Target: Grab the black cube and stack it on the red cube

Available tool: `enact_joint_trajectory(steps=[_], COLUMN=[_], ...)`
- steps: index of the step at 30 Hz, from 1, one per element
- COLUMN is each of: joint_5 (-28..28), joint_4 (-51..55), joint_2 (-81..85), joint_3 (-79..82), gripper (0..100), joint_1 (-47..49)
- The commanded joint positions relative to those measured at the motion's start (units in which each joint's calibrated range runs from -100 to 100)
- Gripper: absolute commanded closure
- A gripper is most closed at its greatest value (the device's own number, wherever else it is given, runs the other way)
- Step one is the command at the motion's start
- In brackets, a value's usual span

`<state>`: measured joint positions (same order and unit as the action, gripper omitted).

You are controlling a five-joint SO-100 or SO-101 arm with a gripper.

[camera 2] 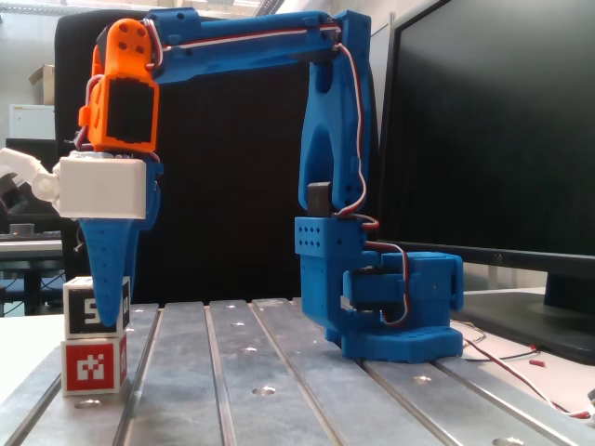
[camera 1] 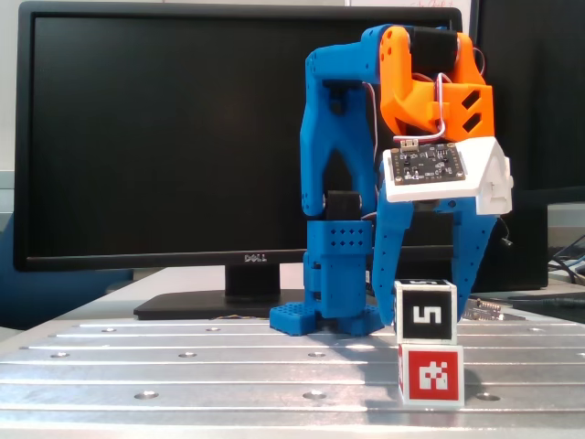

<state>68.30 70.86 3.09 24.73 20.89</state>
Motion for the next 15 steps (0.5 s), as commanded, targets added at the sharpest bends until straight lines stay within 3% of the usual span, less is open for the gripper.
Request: enact_joint_trajectory(steps=[1, 15], joint_5=[0.24, 0.24], joint_4=[-0.71, -1.05], joint_2=[0.17, 0.09], joint_3=[-1.98, -1.25], gripper=[81, 81], joint_1=[0.41, 0.48])
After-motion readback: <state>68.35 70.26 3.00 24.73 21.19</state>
